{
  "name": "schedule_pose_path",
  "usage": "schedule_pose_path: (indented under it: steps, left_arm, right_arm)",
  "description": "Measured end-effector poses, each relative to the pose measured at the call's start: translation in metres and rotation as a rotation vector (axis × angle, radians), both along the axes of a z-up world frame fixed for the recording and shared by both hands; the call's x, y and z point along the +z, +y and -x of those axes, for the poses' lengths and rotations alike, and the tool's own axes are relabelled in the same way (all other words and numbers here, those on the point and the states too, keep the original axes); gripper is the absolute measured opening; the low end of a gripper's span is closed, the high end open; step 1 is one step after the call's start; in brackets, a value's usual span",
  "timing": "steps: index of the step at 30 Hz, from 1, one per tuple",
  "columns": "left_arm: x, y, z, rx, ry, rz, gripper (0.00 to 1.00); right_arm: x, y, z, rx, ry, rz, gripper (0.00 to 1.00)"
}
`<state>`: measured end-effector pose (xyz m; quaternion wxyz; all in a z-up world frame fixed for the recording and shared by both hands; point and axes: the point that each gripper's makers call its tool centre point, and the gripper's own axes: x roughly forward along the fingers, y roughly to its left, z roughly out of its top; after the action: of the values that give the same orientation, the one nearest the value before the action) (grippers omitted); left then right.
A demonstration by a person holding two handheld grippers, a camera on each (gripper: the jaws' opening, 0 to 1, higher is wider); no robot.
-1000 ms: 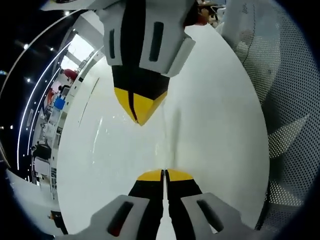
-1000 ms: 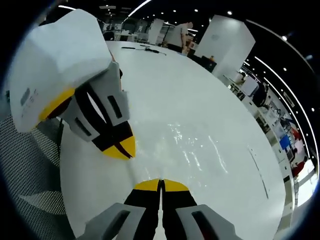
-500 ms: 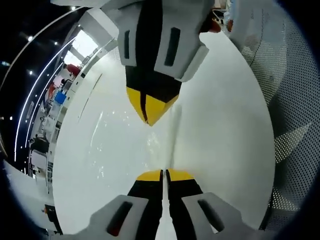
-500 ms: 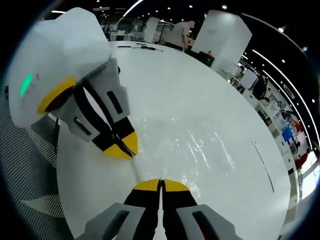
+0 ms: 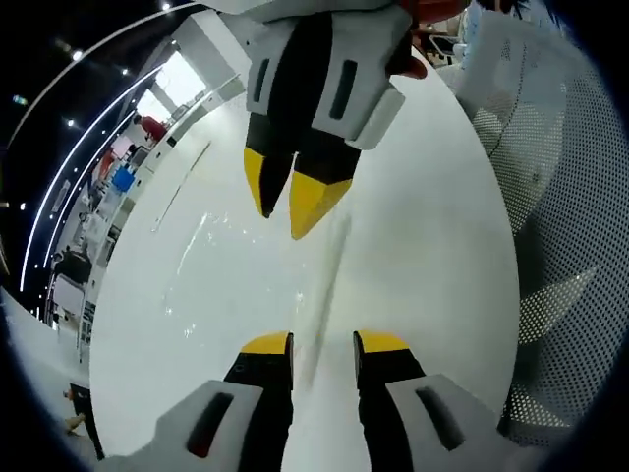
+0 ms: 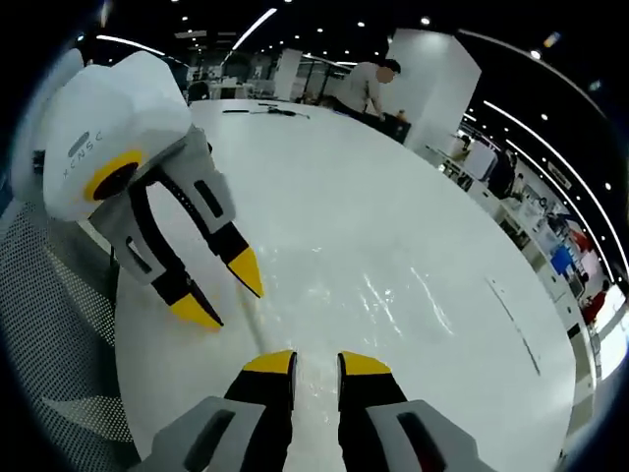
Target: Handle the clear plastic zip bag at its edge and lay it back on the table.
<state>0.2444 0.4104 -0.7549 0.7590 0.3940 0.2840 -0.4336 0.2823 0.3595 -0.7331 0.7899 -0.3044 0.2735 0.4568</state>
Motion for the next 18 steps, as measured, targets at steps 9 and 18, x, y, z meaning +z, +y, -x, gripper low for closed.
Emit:
schedule_pose_path:
  steps: [9,18]
  left_arm:
    - [0.012,0.015,0.002,0.094,-0.018,0.093,0.35]
    - [0.035,0.026,-0.007,0.26,-0.025,0.273,0.44]
  right_arm:
    - [0.003,-0.025,-0.015,-0.117,0.004,-0.084,0.33]
    - [0.021,-0.049,-0.014,-0.215,-0.005,-0.164,0.41]
